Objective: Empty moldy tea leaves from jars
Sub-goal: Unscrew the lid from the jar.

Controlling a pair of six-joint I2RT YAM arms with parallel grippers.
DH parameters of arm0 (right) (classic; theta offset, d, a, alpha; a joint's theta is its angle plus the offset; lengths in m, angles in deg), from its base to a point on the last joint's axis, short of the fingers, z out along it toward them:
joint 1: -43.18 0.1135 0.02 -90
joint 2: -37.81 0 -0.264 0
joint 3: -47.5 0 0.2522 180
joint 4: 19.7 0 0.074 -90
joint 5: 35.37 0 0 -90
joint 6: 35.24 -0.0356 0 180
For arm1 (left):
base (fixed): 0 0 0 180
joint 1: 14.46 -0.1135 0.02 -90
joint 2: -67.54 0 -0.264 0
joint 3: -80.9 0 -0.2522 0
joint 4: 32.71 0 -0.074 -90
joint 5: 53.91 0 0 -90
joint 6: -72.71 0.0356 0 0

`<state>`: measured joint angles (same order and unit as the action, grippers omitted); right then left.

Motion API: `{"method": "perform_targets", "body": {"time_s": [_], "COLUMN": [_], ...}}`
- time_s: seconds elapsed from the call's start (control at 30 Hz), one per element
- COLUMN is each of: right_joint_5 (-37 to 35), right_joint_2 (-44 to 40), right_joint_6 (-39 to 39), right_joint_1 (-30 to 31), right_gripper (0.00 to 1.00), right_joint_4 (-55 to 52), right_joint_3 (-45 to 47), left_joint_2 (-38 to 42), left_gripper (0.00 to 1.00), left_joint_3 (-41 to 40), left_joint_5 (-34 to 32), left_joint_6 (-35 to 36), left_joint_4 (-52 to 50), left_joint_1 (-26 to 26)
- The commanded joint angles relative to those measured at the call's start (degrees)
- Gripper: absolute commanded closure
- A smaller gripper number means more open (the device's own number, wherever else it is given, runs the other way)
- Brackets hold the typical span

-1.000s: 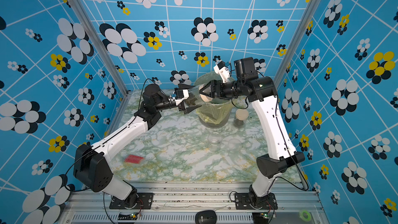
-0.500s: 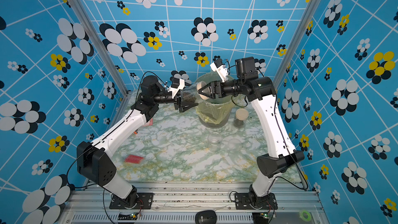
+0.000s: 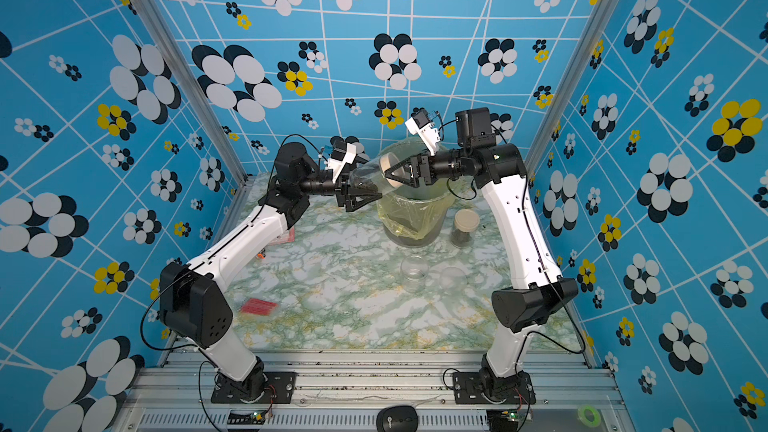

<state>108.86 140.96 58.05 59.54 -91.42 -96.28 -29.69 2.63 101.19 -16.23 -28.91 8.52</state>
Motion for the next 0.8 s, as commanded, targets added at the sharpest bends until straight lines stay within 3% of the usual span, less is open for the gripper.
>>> {"method": "perform_targets", "body": {"time_s": [0.0,0.13,0.27,0.5,0.77], "right_joint_5": [4.65,4.32,3.25,0.13,-8.53], "right_joint_2": [1.37,-0.06,-4.64,-19.53,-24.74], "right_joint_6": [4.05,0.87,-5.49,-31.79,-37.85], "right_joint_1": [1.47,1.03,1.04,-1.10,-1.35], "right_gripper": [0.24,0.06,0.01,0.01,0.01], "right_joint_4": [-0.14,2.35,9.62,39.96,29.46], "right_joint_3": [-0.29,0.39,5.30,29.81,33.97], "left_joint_2": [1.31,2.11,3.74,6.95,8.19], "left_gripper": [0.61,0.61,0.61,0.61,0.61], "left_joint_3": [3.63,2.38,0.93,-2.29,-6.77], "left_joint_5": [3.49,2.27,0.25,-5.17,-11.95], "left_joint_6": [-1.65,0.19,4.11,13.74,18.26], "left_joint_4": [5.17,4.90,3.11,0.45,8.39], "left_joint_1": [1.68,1.73,1.73,1.67,2.06]}}
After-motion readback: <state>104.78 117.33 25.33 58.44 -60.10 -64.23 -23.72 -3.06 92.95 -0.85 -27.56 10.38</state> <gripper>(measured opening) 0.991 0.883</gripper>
